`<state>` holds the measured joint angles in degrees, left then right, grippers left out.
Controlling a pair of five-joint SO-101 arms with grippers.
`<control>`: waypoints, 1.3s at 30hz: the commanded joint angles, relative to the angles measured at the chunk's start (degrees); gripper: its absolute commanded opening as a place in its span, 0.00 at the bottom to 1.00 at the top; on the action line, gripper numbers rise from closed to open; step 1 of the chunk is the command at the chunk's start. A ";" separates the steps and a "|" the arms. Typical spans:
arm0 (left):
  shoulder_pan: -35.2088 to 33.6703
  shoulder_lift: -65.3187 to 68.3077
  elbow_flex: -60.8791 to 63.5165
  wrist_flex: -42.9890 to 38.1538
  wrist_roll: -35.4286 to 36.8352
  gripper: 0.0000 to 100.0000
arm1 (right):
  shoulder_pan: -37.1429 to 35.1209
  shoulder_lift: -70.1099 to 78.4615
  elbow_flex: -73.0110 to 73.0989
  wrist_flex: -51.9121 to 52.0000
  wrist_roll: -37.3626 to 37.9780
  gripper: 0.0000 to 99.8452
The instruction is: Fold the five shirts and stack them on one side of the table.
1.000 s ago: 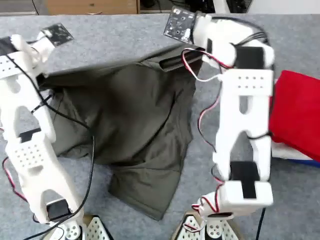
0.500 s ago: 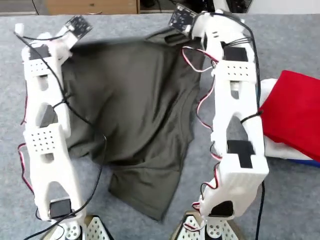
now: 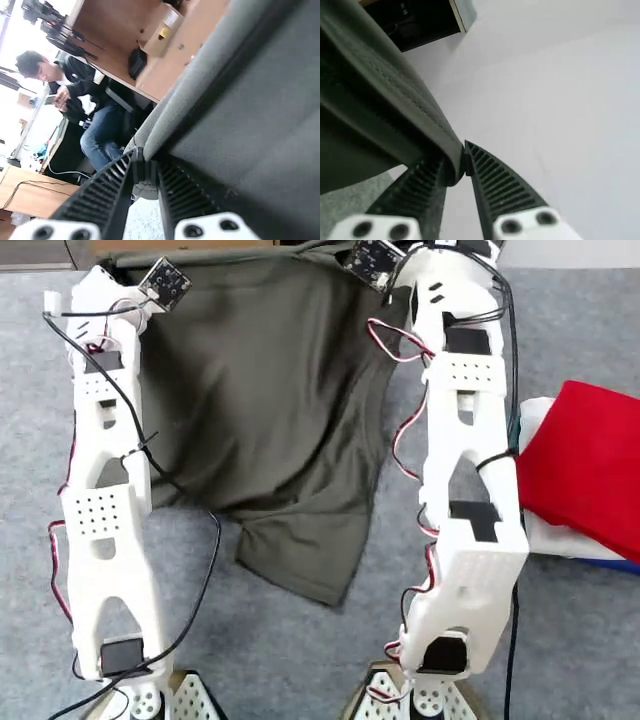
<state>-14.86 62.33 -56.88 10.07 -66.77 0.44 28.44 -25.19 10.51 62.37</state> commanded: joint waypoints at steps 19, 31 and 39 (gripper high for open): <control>-5.19 -7.87 -25.05 72.09 -5.71 0.02 | -0.40 -17.80 -4.00 62.33 0.18 0.00; -7.74 -7.87 -35.16 90.73 -9.76 0.02 | -6.81 -26.07 -3.74 85.98 -6.68 0.00; -11.43 -8.40 -29.89 90.73 -14.33 0.02 | -9.98 -33.19 8.04 91.87 -11.87 0.00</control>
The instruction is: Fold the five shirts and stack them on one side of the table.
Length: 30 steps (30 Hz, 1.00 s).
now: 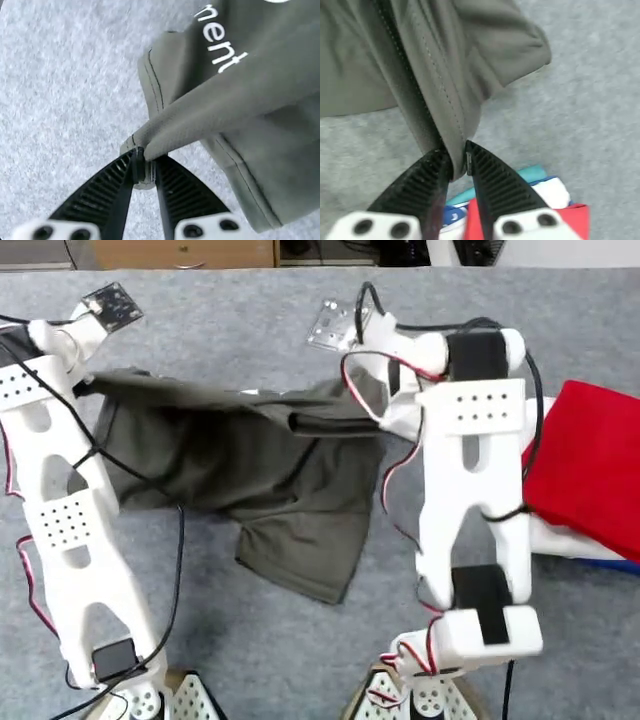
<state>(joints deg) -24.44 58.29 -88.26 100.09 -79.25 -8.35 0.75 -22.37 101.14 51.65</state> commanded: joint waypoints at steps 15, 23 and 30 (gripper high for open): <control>-5.36 -4.35 14.51 0.79 -11.78 0.09 | -7.43 -27.03 50.33 -10.29 -3.96 0.00; -5.36 -4.35 17.32 0.79 -11.60 0.09 | -7.43 -27.21 54.20 -14.24 -5.71 0.01; -5.98 -4.44 16.44 0.79 -7.30 0.18 | -7.34 -27.38 48.40 -9.41 -11.43 0.29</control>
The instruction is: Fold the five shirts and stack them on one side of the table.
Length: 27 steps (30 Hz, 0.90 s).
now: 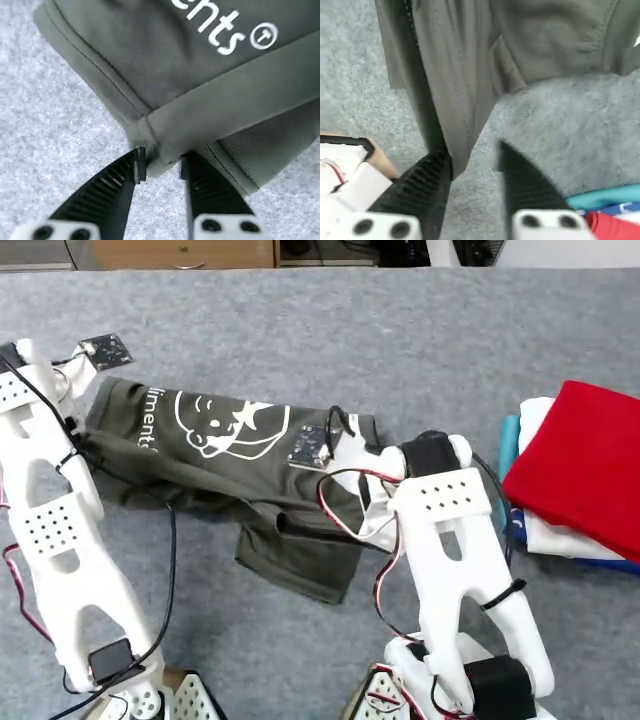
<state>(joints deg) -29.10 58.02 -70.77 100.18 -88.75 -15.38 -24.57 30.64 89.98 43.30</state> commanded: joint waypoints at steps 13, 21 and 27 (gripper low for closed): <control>-3.60 -4.09 -13.80 0.70 2.64 0.20 | -7.16 -1.63 -18.95 11.78 -4.40 0.30; -3.87 -3.74 -13.71 0.70 2.46 0.20 | -11.38 -1.98 -8.31 12.04 -4.48 0.34; -3.34 -4.00 -13.98 0.70 2.46 0.20 | -11.30 -1.63 -7.43 12.04 -16.44 0.48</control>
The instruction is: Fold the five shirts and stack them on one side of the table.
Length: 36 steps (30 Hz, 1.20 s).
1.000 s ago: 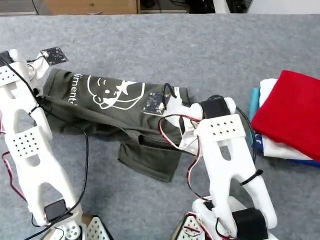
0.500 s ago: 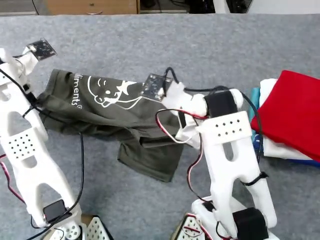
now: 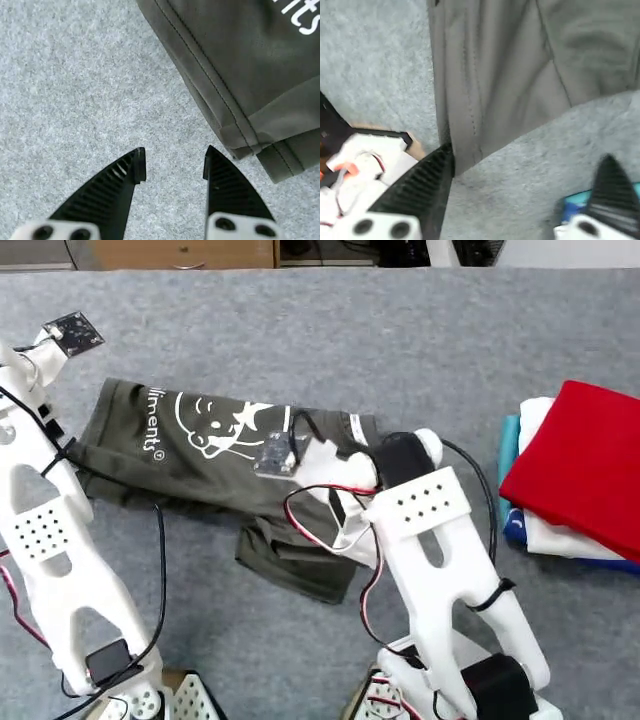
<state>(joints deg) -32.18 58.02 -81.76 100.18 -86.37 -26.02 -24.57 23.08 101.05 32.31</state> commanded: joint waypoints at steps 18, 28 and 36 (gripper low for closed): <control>4.66 -9.19 -5.89 0.70 6.59 0.19 | 2.86 -1.63 0.40 -1.58 -9.32 0.40; 5.63 -9.19 -5.80 0.70 10.02 0.19 | 1.19 -1.89 5.67 -17.05 -5.98 0.40; 5.19 -9.71 1.14 0.70 9.49 0.19 | -8.22 -1.63 5.49 -5.27 -12.92 0.40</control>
<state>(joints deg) -27.08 52.31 -81.93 100.18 -76.97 -31.12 -24.57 28.70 92.44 21.76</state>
